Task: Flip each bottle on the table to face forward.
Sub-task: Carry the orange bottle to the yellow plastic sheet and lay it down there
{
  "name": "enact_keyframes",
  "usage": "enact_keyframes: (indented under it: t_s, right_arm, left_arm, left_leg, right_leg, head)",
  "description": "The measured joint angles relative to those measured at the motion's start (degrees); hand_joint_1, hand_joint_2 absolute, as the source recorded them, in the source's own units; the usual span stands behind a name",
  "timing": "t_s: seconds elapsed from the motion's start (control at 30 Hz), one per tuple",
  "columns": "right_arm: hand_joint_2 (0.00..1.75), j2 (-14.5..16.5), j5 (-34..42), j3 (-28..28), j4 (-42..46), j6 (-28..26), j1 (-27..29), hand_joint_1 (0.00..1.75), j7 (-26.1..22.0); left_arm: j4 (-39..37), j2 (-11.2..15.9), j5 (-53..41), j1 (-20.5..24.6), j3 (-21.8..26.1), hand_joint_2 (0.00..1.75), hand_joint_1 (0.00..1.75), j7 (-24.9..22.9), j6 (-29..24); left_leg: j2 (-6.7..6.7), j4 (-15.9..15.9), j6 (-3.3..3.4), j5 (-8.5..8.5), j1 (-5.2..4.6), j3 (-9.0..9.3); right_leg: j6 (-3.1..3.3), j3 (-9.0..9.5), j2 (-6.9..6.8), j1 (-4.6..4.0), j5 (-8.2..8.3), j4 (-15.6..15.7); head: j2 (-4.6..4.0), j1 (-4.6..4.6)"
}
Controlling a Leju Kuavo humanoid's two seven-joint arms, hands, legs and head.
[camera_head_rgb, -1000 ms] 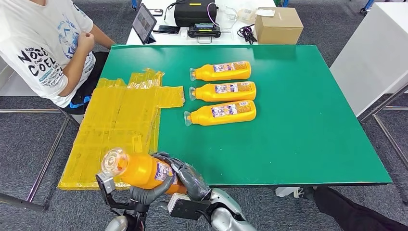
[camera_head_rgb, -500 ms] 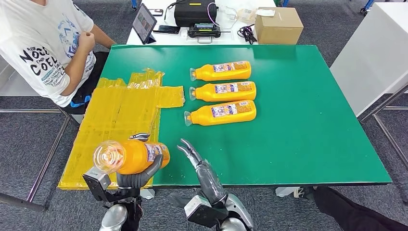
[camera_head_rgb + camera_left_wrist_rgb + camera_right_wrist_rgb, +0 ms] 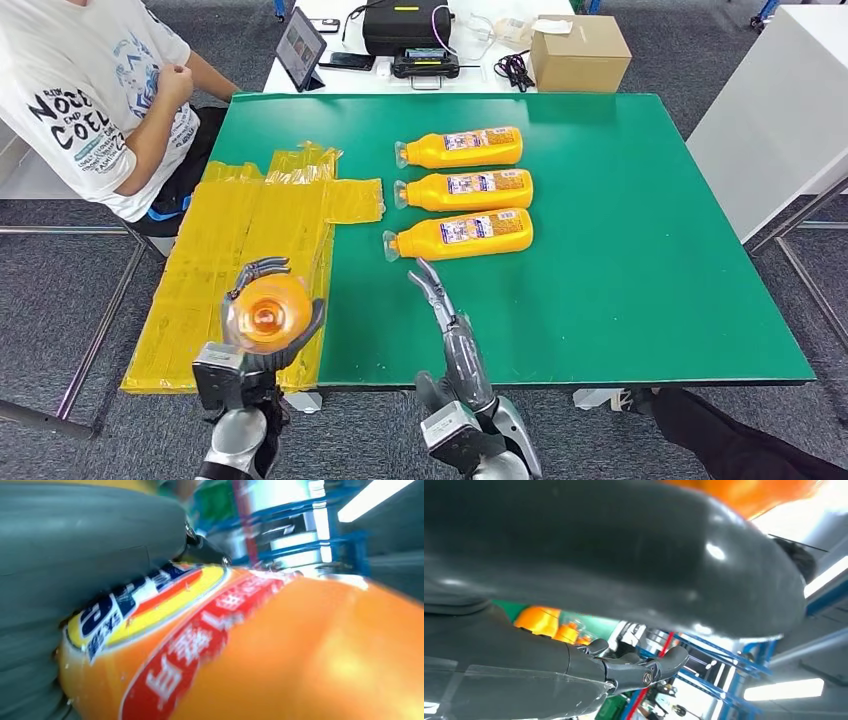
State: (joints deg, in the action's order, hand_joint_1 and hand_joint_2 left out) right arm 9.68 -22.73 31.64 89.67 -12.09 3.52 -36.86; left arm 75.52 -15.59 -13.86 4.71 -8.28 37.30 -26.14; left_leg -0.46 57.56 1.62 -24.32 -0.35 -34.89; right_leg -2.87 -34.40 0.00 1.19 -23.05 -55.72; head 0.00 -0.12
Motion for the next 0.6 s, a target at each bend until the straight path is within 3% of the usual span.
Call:
enact_keyframes:
  t_s: [0.13, 0.3, 0.5, 0.6]
  right_arm:
    - [0.00, 0.4, 1.1, 0.0, 0.7, -0.1, -0.2, 0.00, -0.9]
    - [0.00, 1.1, 6.0, -0.2, 2.9, 0.6, -1.4, 0.00, -2.5]
    - [0.00, 1.3, 9.4, -1.0, 5.4, 3.8, -2.1, 0.00, -2.5]
    - [0.00, 1.3, 9.5, -1.3, 5.5, 4.9, -2.1, 0.00, -2.9]
  left_arm:
    - [-1.7, 0.6, -7.1, 2.5, 0.2, 1.75, 1.75, -0.7, -4.2]
    - [-9.7, 4.1, -36.2, 10.0, 0.8, 1.75, 1.75, -9.4, -12.9]
    - [-24.5, 9.5, -65.2, 20.7, 2.2, 1.75, 1.75, -23.0, -12.3]
    - [-31.5, 11.9, -70.3, 24.3, 2.2, 1.75, 1.75, -26.2, -11.8]
  left_leg:
    - [-0.01, 0.0, 0.00, 0.01, 0.00, 0.01]
    - [-0.03, 0.0, -0.01, 0.08, 0.00, 0.03]
    - [0.03, 0.0, -0.09, 0.14, 0.02, 0.08]
    - [0.08, 0.0, -0.09, 0.14, 0.03, 0.07]
  right_leg:
    - [0.00, 0.01, -0.01, 0.00, 0.00, 0.0]
    - [0.00, 0.03, -0.02, 0.00, 0.03, 0.0]
    - [0.00, 0.05, -0.01, -0.01, 0.04, 0.0]
    - [0.00, 0.04, 0.00, -0.01, 0.04, -0.1]
  head:
    - [0.00, 0.01]
    - [0.00, 0.01]
    - [0.00, 0.01]
    - [0.00, 0.01]
